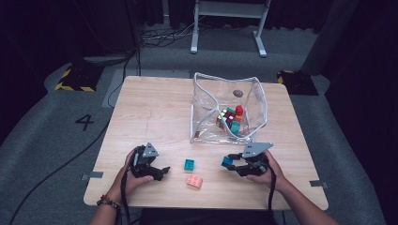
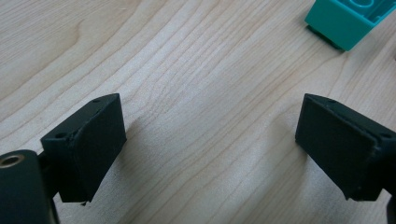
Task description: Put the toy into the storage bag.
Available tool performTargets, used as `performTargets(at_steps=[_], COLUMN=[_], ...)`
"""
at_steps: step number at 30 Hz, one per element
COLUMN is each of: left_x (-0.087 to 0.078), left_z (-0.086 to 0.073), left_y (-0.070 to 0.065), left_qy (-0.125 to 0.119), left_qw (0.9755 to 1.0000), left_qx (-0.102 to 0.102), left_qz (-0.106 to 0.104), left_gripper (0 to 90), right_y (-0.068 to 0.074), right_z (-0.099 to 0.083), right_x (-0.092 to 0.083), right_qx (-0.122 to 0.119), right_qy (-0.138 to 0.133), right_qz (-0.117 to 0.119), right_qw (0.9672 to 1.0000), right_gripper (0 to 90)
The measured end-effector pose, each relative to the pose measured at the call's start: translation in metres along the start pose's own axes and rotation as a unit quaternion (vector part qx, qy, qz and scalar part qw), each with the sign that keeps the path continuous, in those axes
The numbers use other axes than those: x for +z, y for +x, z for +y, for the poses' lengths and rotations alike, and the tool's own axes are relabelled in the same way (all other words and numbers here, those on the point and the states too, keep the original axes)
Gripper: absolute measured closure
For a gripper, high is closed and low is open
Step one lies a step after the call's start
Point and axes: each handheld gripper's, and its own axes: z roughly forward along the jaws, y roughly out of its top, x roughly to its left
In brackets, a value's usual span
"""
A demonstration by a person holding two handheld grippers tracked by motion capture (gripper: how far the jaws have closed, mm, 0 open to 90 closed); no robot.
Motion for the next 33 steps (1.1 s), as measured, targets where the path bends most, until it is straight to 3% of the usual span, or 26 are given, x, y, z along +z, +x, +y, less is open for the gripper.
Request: performTargets(at_steps=[7,10,17,23,33], left_x=[0.0,0.0,0.0,0.0,0.0], left_z=[0.0,0.0,0.0,0.0,0.0], left_y=[0.0,0.0,0.0,0.0,0.0], left_qy=[0.0,-0.001,0.0,-0.001,0.0], left_qw=[1.0,1.0,1.0,1.0,1.0], left_qx=[-0.001,0.0,-0.002,-0.001,0.0], left_qz=[-0.001,0.001,0.0,0.0,0.001], left_gripper=[8.6,8.6,8.6,8.6,8.6], right_y=[-0.019,-0.033,-0.063,-0.084,-0.122], right_z=[-0.029,-0.041,-0.057,-0.055,-0.038], right_x=[-0.042,-0.06,-0.093,-0.11,-0.114], right_qx=[0.035,0.059,0.098,0.112,0.126], right_qy=[0.002,-0.005,-0.026,-0.034,-0.045], right_qz=[-0.056,-0.085,-0.128,-0.159,-0.195], right_qw=[0.9978,0.9946,0.9865,0.9803,0.9715], right_gripper=[57.5,57.5,57.5,57.5,57.5])
